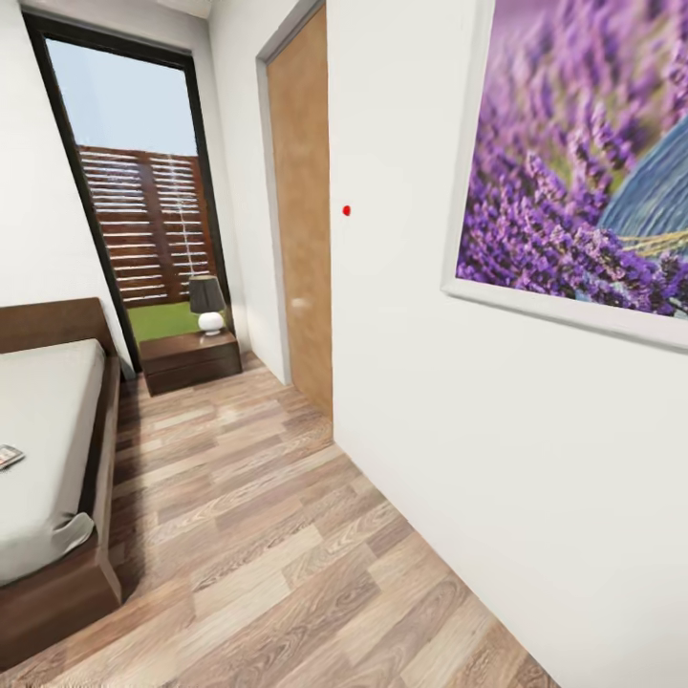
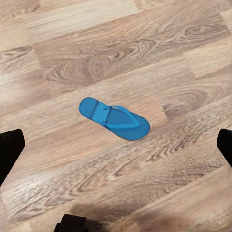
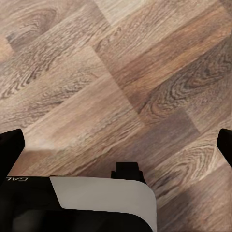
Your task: In the bedroom, move the book from the bed onto either nightstand, and place the two sandals side by side next to the bed.
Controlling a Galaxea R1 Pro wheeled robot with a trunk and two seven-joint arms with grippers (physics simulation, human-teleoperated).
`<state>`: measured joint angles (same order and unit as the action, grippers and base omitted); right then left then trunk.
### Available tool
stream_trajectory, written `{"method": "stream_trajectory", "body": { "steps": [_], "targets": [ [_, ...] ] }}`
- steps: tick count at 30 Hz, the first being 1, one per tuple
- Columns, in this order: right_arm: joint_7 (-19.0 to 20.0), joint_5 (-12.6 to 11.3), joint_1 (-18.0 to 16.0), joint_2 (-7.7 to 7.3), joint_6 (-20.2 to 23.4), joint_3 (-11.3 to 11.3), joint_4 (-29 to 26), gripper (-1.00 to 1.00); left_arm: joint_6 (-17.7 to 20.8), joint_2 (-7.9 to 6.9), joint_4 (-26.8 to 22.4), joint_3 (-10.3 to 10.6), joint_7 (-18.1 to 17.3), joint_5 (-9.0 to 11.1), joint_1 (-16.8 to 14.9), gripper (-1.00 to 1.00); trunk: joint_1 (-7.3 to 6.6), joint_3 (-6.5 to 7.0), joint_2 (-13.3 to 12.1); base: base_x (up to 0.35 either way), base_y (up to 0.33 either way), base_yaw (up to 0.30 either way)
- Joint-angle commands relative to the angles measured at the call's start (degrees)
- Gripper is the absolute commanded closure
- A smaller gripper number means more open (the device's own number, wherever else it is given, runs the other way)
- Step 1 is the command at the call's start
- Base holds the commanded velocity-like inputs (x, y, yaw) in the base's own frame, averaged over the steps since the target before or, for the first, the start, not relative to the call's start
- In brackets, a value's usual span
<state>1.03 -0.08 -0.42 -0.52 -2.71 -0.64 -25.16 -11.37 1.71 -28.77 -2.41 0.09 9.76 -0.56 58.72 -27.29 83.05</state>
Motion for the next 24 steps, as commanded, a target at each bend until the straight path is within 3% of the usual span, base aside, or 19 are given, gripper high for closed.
{"method": "stream_trajectory", "body": {
  "steps": [1, 11, 24],
  "targets": [
    [0.1, 0.0, 0.0, 0.00, -0.2, -0.1, 0.0, -1.00, -0.1, 0.04, 0.0, -0.1, 0.0, 0.2, 0.0, -1.00, 0.01, -0.06, 0.0, 0.149, -0.187, 0.294],
    [0.1, 0.0, 0.0, 0.00, -0.2, -0.1, 0.0, -1.00, -0.1, 0.04, 0.0, -0.1, 0.0, 0.2, 0.0, -1.00, 0.01, -0.07, 0.0, 0.118, -0.141, 0.278],
    [0.1, 0.0, 0.0, -0.02, -0.2, -0.1, 0.0, -1.00, -0.1, 0.04, 0.0, -0.1, 0.0, 0.2, -0.1, -1.00, 0.01, -0.08, 0.0, 0.009, -0.011, 0.038]
  ]
}}
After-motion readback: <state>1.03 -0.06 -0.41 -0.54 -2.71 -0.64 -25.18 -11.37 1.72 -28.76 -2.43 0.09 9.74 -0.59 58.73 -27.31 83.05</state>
